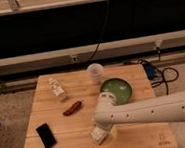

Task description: Wipe the white sponge on the table

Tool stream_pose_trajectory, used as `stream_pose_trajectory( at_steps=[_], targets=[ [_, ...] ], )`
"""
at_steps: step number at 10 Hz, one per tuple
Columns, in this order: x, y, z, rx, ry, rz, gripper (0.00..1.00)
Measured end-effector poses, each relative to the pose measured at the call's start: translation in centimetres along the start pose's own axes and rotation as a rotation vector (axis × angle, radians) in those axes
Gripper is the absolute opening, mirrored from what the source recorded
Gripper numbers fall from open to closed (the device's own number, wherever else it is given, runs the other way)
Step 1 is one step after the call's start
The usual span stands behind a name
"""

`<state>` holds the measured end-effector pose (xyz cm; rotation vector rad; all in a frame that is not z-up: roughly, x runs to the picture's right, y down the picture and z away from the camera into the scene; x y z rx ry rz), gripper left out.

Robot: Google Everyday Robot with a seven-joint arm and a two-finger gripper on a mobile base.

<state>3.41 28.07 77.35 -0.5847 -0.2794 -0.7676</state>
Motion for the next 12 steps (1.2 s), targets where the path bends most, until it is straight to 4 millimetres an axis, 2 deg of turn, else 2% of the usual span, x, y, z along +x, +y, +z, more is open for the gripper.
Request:
stream_pose_trajectory(
  at_steps=[2, 6, 9, 10, 12],
  targets=[
    [0.2, 0.0, 0.2, -0.031, 0.0, -0.003, 0.78],
    [0.3, 0.3, 0.3, -0.047, -0.003, -0.002, 0.43],
    [0.4, 0.6, -0.2, -0.037, 0.003, 0.005, 0.11],
    [0.5, 0.5, -0.4, -0.034, 0.014, 0.009, 0.03],
    [1.1, 0.6, -0.9, -0.039, 0.06, 0.019, 0.0]
  ],
)
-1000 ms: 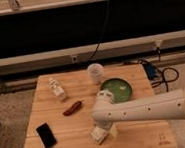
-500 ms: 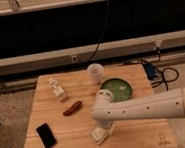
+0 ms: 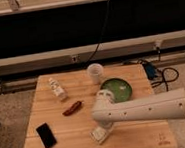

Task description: Wipe the white sponge on the table

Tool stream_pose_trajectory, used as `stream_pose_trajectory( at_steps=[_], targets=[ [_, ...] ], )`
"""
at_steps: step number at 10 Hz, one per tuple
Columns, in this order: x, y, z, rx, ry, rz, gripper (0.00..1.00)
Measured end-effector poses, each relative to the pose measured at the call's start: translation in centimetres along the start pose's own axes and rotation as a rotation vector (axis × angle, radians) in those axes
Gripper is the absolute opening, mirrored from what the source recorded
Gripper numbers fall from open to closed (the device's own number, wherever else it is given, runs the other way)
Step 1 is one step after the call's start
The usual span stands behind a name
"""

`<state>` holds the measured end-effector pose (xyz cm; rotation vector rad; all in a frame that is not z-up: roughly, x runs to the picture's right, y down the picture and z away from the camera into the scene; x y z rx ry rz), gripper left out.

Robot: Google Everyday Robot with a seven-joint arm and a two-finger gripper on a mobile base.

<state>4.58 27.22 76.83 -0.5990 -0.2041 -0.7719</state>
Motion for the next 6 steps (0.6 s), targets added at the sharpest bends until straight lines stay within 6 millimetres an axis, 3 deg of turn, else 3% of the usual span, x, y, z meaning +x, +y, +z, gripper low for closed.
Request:
stream_pose_trajectory(
  at_steps=[3, 6],
  targets=[
    [1.9, -0.1, -0.3, -0.015, 0.075, 0.027, 0.0],
    [2.7, -2.2, -0.4, -0.011, 0.112, 0.016, 0.0]
  ],
)
